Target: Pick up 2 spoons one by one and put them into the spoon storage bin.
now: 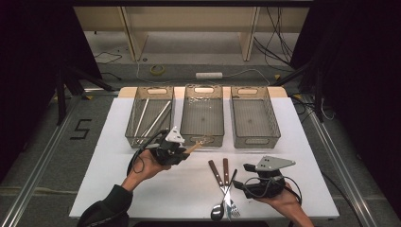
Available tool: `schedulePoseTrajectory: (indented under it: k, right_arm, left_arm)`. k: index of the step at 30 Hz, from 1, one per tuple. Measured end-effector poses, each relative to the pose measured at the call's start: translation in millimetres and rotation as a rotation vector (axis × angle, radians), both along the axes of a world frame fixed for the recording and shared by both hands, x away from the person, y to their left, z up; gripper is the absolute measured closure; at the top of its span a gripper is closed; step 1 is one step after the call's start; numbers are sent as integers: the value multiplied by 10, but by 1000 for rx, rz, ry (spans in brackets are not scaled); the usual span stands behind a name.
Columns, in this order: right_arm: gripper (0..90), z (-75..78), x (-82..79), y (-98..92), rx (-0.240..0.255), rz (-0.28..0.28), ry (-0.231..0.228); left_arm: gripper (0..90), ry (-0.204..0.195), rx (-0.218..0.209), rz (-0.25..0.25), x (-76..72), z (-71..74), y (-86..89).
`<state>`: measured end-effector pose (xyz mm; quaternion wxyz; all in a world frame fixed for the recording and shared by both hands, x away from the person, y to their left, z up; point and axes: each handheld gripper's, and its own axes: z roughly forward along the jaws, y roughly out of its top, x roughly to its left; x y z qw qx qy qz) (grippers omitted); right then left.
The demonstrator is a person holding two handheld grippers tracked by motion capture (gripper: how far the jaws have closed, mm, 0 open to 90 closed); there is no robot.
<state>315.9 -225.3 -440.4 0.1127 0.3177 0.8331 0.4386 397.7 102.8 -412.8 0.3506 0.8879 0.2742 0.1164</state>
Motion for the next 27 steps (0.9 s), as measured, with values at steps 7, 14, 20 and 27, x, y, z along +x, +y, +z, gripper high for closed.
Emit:
schedulePoseTrajectory:
  k: [7,14,20,27]
  right_arm:
    - [278,-2,4,-6,1,-5,-1]
    - [278,-4,5,-9,3,-7,1]
    - [279,-3,5,-18,7,-6,1]
    - [279,-3,4,-21,8,-4,1]
  left_arm:
    - [735,-36,-53,54,120,119,31]
    - [734,-46,-85,95,301,206,-34]
    - [735,-45,-109,120,457,240,-102]
    - [734,-43,-122,150,594,244,-154]
